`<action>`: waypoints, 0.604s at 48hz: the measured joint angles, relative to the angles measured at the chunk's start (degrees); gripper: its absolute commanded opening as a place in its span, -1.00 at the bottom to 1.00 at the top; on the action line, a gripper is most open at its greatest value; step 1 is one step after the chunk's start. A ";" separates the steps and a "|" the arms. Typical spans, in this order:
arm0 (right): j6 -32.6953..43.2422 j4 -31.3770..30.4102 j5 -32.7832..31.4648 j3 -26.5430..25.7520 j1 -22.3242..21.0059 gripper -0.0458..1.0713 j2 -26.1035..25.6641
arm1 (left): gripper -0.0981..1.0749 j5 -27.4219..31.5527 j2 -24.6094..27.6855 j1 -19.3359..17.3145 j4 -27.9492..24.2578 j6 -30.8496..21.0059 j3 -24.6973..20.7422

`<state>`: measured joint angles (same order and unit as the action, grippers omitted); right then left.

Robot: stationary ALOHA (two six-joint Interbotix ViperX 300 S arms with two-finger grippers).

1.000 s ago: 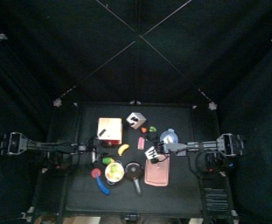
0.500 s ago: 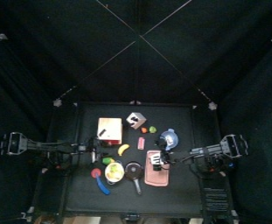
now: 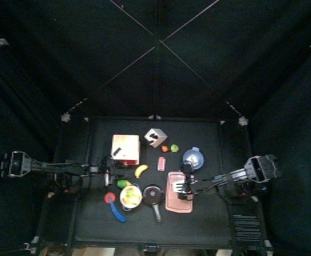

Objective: Place green sushi roll on plate

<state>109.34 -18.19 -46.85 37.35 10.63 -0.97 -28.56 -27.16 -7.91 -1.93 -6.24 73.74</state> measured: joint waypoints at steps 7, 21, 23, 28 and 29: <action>0.53 0.53 -0.18 -0.88 0.00 0.16 2.02 | 0.73 0.00 0.00 0.00 0.09 0.00 0.09; 0.70 0.62 -0.79 -1.49 -0.53 0.17 3.08 | 0.73 0.00 -0.09 0.00 0.00 -0.09 0.09; 0.62 0.53 -0.79 -1.49 -0.62 0.18 3.25 | 0.73 0.00 0.00 0.00 0.00 0.00 0.09; 0.18 0.00 -0.79 -1.49 -0.53 0.18 3.69 | 0.73 0.00 0.00 0.00 0.09 0.00 0.09; 0.18 -0.09 -0.79 -1.49 -0.62 0.18 3.78 | 0.73 0.00 0.00 0.00 0.00 0.00 0.09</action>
<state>109.51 -18.28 -47.64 35.86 10.02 2.81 -28.56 -27.16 -7.91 -1.93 -6.24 73.83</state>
